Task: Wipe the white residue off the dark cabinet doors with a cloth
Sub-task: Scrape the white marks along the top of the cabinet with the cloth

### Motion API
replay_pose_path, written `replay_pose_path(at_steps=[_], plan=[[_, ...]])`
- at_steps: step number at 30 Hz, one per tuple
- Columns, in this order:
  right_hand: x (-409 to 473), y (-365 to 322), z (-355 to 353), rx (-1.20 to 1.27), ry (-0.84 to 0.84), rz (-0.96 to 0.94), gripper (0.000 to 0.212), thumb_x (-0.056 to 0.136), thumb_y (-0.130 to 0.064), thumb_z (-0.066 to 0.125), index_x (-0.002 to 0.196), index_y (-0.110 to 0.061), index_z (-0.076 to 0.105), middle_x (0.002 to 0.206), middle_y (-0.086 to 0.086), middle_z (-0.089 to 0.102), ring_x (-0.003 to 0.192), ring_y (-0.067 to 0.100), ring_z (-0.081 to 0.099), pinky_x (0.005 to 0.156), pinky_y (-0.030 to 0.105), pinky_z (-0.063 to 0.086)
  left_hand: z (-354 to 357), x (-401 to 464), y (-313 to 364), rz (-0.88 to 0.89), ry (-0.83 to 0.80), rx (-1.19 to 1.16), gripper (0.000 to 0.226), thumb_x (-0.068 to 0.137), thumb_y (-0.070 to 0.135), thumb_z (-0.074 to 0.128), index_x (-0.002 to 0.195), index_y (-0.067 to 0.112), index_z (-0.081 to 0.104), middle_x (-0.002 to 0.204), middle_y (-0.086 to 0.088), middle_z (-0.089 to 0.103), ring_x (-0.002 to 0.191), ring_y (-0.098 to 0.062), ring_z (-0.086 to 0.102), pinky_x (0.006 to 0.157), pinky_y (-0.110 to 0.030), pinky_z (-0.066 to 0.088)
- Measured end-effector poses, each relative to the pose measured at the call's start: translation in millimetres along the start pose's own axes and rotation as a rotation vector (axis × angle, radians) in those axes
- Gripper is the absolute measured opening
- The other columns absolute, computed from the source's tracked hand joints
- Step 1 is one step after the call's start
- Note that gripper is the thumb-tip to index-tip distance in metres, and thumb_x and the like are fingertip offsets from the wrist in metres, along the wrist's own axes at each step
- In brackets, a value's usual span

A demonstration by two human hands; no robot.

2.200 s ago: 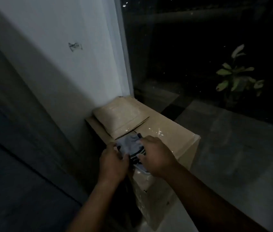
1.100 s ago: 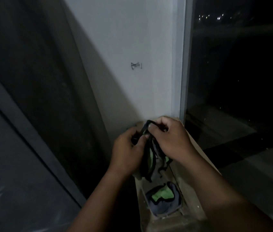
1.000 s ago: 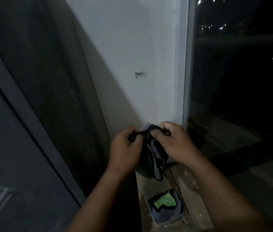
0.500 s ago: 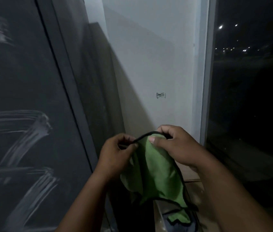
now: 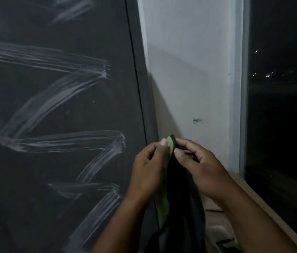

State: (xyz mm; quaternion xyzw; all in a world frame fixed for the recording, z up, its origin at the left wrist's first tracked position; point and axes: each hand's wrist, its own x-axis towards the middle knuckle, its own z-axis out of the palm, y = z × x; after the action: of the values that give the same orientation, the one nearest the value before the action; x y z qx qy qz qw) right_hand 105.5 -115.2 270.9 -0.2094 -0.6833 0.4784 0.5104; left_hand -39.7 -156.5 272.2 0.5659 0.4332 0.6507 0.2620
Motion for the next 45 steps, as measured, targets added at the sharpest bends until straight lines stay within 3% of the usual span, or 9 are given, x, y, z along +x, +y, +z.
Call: replay_pose_path(at_steps=[4, 9, 16, 19, 23, 27, 35, 40, 45], plan=[[-10.0, -17.7, 59.9, -0.017, 0.129, -0.129, 0.033, 0.100, -0.011, 0.062, 0.130, -0.024, 0.069, 0.118, -0.012, 0.075, 0.111, 0.005, 0.070, 0.095, 0.020, 0.055, -46.2, -17.3, 33.2, 0.059, -0.050, -0.026, 0.023, 0.107, 0.030, 0.059, 0.111, 0.019, 0.078, 0.104, -0.009, 0.079, 0.103, -0.031, 0.075, 0.094, -0.052, 0.060], [-19.9, -29.2, 133.8, 0.025, 0.303, -0.239, 0.024, 0.098, -0.011, 0.066, 0.115, -0.027, 0.073, 0.106, -0.012, 0.078, 0.102, 0.005, 0.073, 0.087, 0.020, 0.057, -103.5, -33.4, 69.1, 0.123, -0.054, -0.031, 0.021, 0.103, 0.016, 0.063, 0.103, 0.019, 0.084, 0.098, -0.005, 0.081, 0.098, -0.023, 0.077, 0.083, -0.029, 0.060], [-6.7, -63.8, 196.9, 0.086, 0.500, -0.264, 0.047, 0.075, -0.052, 0.071, 0.119, -0.034, 0.072, 0.108, -0.017, 0.077, 0.105, 0.002, 0.071, 0.092, 0.030, 0.057, -138.7, -19.9, 121.6, 0.043, -0.151, -0.072, 0.032, 0.107, 0.032, 0.054, 0.100, 0.017, 0.082, 0.097, -0.008, 0.080, 0.094, -0.023, 0.078, 0.080, -0.030, 0.061], [9.5, -88.0, 208.1, 0.080, 0.549, -0.308, 0.037, 0.078, -0.053, 0.071, 0.113, -0.040, 0.071, 0.104, -0.025, 0.075, 0.101, -0.007, 0.069, 0.085, 0.019, 0.057, -145.7, 0.9, 142.0, 0.149, -0.065, -0.031, 0.023, 0.106, 0.024, 0.059, 0.116, 0.027, 0.078, 0.111, 0.008, 0.079, 0.108, -0.008, 0.073, 0.092, -0.027, 0.059], [34.8, -114.4, 214.8, 0.034, 0.576, -0.396, 0.027, 0.096, -0.028, 0.069, 0.123, -0.031, 0.068, 0.108, -0.016, 0.074, 0.103, -0.004, 0.068, 0.088, 0.024, 0.058, -154.5, 33.7, 169.1, 0.395, 0.048, 0.136, 0.019, 0.100, 0.017, 0.068, 0.116, 0.023, 0.076, 0.100, 0.006, 0.079, 0.096, -0.006, 0.075, 0.079, -0.021, 0.059], [61.9, -133.0, 212.3, -0.020, 0.658, -0.540, 0.034, 0.095, -0.016, 0.071, 0.125, -0.027, 0.058, 0.108, -0.014, 0.068, 0.098, -0.012, 0.064, 0.079, 0.005, 0.046, -164.7, 65.0, 186.0, 0.591, 0.253, 0.477, 0.025, 0.094, 0.024, 0.075, 0.119, 0.026, 0.073, 0.090, 0.008, 0.074, 0.085, -0.004, 0.071, 0.076, -0.026, 0.058], [116.5, -143.7, 183.9, -0.441, 0.719, -0.686, 0.023, 0.095, -0.019, 0.073, 0.116, -0.012, 0.077, 0.102, -0.003, 0.055, 0.090, 0.007, 0.051, 0.077, -0.004, 0.031, -197.8, 120.0, 217.7, 0.754, 0.479, 1.045, 0.053, 0.090, 0.033, 0.069, 0.140, 0.023, 0.058, 0.130, -0.007, 0.058, 0.125, -0.026, 0.049, 0.100, -0.039, 0.044], [167.7, -171.9, 159.1, -0.541, 0.806, -0.747, 0.026, 0.097, -0.026, 0.068, 0.122, -0.020, 0.074, 0.106, 0.005, 0.063, 0.094, 0.015, 0.057, 0.075, 0.014, 0.034, -212.7, 153.8, 240.5, 0.745, 0.519, 1.256, 0.068, 0.095, 0.041, 0.062, 0.157, 0.024, 0.040, 0.161, -0.011, 0.036, 0.153, -0.032, 0.025, 0.124, -0.046, 0.024], [216.9, -199.6, 155.1, -0.800, 0.810, -0.749, 0.027, 0.103, -0.037, 0.058, 0.119, -0.023, 0.074, 0.110, 0.008, 0.061, 0.108, 0.032, 0.054, 0.073, 0.029, 0.034, -227.8, 187.1, 262.8, 0.651, 0.578, 1.352, 0.067, 0.105, 0.053, 0.046, 0.164, 0.032, 0.023, 0.174, -0.005, 0.010, 0.161, -0.024, 0.003, 0.130, -0.045, 0.007]])
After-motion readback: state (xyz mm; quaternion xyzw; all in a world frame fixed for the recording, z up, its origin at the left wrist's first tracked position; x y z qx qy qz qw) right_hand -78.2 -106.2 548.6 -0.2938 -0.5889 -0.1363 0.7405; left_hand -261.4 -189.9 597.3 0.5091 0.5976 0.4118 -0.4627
